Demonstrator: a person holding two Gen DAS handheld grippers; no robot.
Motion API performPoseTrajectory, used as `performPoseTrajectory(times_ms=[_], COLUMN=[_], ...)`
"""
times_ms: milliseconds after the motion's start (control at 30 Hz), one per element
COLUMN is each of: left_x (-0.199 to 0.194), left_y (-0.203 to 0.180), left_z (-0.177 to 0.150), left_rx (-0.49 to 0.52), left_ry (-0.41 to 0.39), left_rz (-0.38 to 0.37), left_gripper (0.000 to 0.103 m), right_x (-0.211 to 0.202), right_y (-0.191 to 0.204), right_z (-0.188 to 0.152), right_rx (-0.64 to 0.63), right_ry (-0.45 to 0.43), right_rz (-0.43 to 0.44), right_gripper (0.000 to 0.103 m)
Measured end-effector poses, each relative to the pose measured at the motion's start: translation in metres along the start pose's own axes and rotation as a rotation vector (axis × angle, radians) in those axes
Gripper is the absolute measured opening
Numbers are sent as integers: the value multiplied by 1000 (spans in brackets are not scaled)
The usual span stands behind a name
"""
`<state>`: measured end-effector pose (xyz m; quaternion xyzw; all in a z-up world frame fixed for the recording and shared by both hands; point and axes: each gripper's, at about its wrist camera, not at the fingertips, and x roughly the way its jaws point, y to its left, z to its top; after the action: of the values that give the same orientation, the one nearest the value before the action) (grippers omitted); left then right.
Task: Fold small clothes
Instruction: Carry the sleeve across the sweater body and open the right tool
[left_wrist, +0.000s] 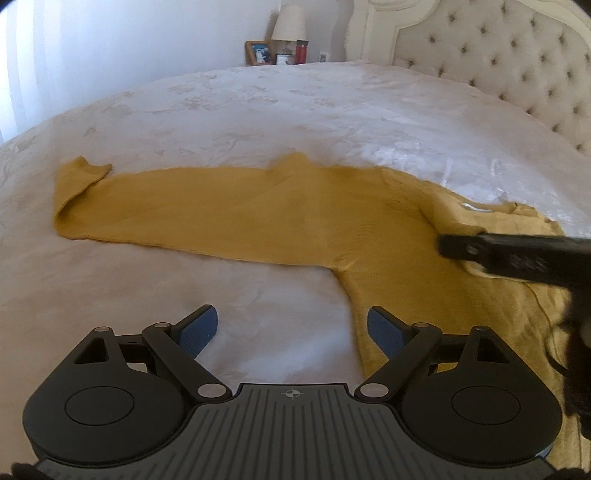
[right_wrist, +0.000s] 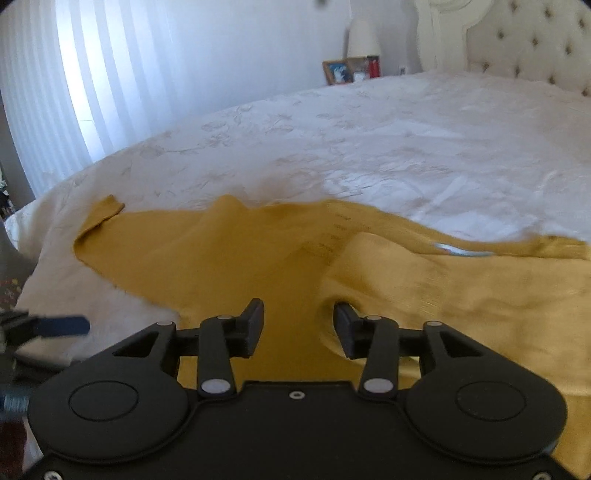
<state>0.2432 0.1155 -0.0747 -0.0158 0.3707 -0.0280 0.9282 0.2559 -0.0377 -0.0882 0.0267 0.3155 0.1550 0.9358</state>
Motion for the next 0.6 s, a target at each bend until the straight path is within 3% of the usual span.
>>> performPoseTrajectory(times_ms=[67,333,467,600], left_x=[0,2,-1,-7], left_y=[-3,-28,-45,-67], left_z=[-1,-10,-13,-12], left_rx=[5,73,114,217], left_ry=[-4,-12,10,7], left_rz=[-13,-33,-35,-2], left_gripper=[89,89,89,89], right_x=[-22,-96,-116,-128], right_y=[-8,-47,-63,-68], right_z=[-11,-68,-95,-112], right_rx=[1,83,139,139], right_ry=[-24,-28,1,6], right_rz=[-38,-199,-267,-294], right_gripper=[58,58,59,64])
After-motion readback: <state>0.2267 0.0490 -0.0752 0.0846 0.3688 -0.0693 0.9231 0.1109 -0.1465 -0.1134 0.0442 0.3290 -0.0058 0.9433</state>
